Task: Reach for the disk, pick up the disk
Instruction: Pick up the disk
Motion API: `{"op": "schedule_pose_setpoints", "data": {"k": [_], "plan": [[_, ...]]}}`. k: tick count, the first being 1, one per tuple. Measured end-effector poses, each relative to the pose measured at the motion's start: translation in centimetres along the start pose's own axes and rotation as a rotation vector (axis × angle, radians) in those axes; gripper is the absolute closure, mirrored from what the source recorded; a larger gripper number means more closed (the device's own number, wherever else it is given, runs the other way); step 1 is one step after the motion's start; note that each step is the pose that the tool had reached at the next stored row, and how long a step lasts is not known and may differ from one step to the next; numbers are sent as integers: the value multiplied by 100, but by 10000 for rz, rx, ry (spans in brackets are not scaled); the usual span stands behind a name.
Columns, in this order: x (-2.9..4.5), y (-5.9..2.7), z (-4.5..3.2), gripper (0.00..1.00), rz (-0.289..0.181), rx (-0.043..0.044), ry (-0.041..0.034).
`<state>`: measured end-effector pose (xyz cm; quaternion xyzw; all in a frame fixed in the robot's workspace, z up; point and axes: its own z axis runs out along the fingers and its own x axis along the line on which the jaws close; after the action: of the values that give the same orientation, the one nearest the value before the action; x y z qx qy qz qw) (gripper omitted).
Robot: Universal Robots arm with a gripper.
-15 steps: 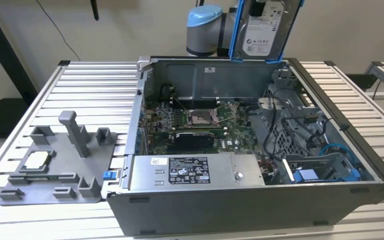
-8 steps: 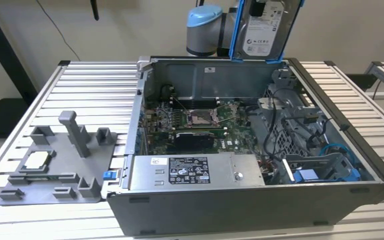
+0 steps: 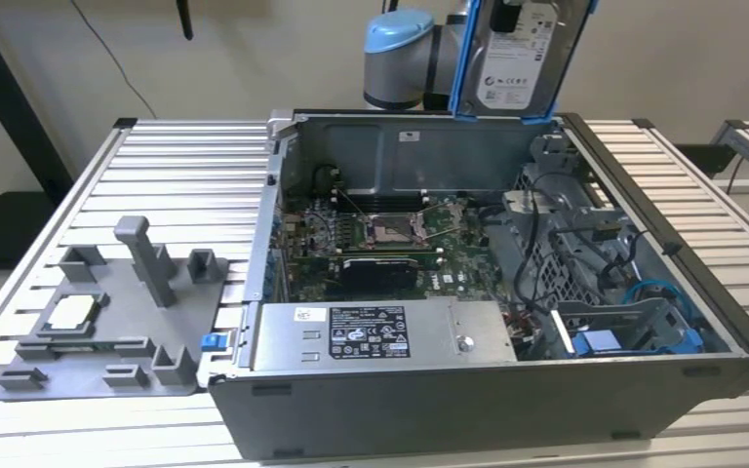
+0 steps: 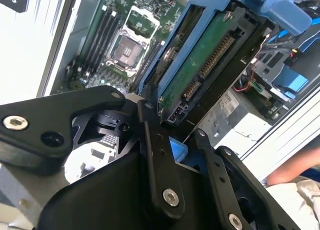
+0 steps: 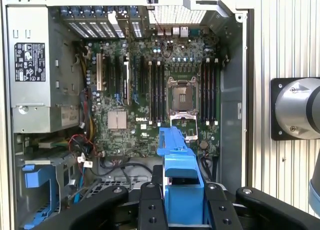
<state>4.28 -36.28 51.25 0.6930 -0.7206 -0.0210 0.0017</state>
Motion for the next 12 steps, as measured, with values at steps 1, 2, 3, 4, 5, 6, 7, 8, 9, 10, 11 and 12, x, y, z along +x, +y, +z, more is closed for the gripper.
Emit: {"op": "schedule_pose_setpoints", "data": {"k": [1,2,3,4,5,6,7,8,9,10,11,12], "plan": [[0,-11,0,100,0,0,0],[-1,-23,1,100,0,0,0],[-1,-35,1,100,0,0,0],[-2,-48,1,100,0,0,0],[-2,-62,2,100,1,0,0],[-3,-77,3,100,0,0,0],[-3,-94,4,100,1,0,1],[-4,-109,5,100,1,0,1],[-5,-129,7,100,0,0,1],[-5,-148,8,100,0,0,1],[-6,-169,9,100,0,0,2],[-7,-189,11,100,1,0,2]]}}
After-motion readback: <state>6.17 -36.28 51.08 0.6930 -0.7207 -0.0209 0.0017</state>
